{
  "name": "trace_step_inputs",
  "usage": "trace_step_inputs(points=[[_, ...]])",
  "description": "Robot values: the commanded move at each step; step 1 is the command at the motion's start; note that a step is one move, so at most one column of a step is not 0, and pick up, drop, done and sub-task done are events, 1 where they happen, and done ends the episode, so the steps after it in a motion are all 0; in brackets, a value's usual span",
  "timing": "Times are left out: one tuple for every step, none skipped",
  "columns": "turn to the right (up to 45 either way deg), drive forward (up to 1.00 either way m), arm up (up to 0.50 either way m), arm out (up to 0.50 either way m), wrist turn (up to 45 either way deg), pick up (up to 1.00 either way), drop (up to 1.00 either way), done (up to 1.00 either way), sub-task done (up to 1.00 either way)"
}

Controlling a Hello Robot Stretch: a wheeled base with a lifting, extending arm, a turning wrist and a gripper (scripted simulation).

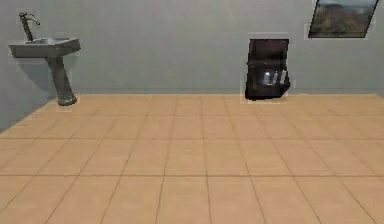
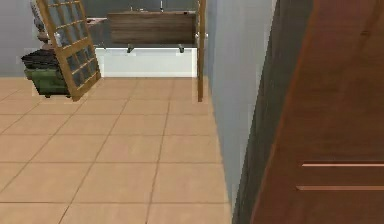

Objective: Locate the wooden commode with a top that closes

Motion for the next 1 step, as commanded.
trace_step_inputs(points=[[6.0, 0.00, 0.00, 0.00, 0.0, 0.00, 0.00, 0.00, 0.00]])
